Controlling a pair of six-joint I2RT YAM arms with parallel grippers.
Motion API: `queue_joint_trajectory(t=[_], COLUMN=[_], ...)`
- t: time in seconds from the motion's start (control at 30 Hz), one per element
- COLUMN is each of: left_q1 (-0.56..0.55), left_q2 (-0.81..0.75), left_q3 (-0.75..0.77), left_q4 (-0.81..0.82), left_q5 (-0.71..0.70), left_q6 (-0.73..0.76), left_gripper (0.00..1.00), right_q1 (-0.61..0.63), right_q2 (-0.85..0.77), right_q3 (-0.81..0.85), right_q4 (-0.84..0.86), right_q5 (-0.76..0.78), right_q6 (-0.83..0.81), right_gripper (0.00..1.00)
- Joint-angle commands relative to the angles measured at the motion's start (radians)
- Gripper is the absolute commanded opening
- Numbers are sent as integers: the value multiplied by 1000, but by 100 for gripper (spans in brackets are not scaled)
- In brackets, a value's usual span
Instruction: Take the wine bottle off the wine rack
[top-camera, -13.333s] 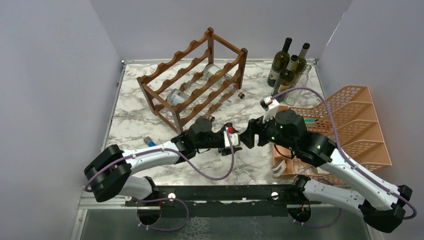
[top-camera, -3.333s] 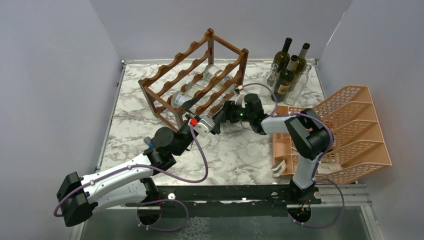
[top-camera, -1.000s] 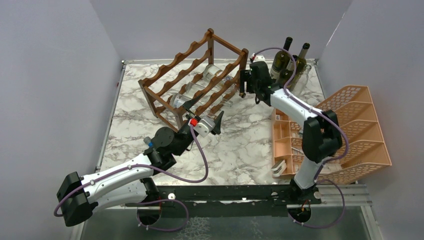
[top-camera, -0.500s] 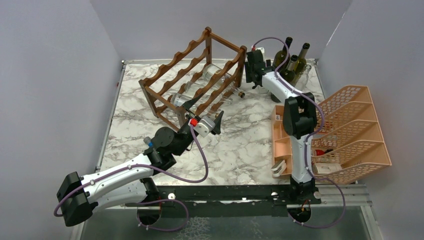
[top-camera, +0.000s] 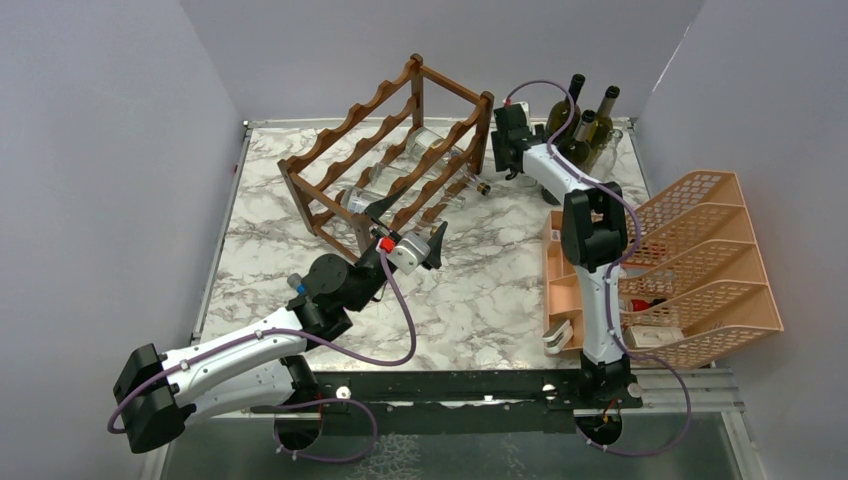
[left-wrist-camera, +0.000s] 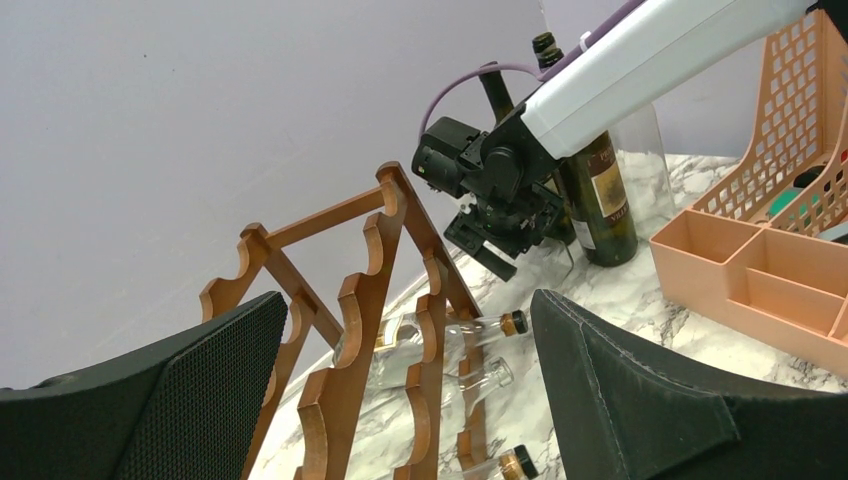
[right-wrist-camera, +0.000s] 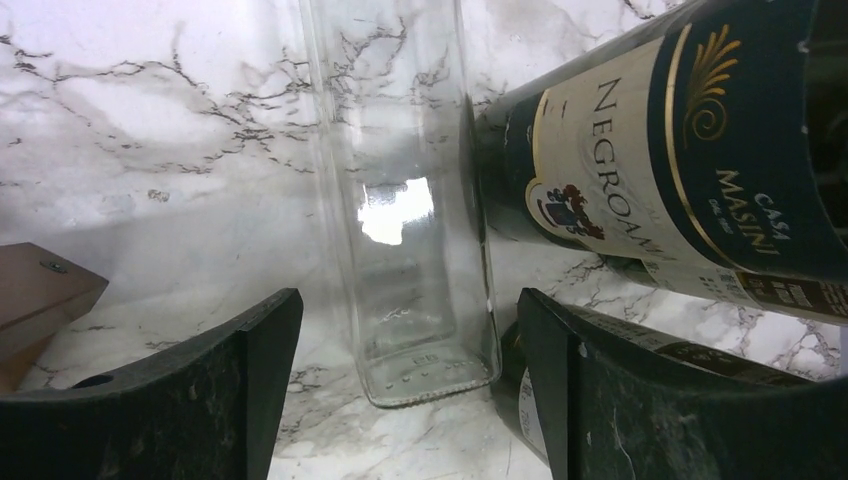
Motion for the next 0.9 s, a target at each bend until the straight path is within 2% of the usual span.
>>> queue_joint_trajectory(t=[0.0,0.13,0.27,0.47,0.67,0.8,0.87], left_q1=[-2,-2,-2,-2,-2,-2,-3], left_q2=[-18,-20,-20,-19,-18,-11,-6], left_q3=[-13,-13,-13,-13,-13,-12,-12], left_q4=[27,27,27,28,28,27,28], left_q5=[7,0,3,6,11,20,28], left_q6=[4,9,7,5,0,-13,-20], left_gripper=[99,99,99,99,99,99,99], right_q1=[-13,-22,-22,-20,14,50,88], right_q2=[65,85,75,-5,-219,-422,-494], right_q3=[55,62,50,-54,-321,-598,-680], right_q4=[-16,-26,-31,-54,-51,13,-21], right_q5=[-9,-32,-70,-139,-186,-319,-281], right_q6=[-8,4,16,71,173,205,248], right_gripper=[82,81,75,53,51,52,52])
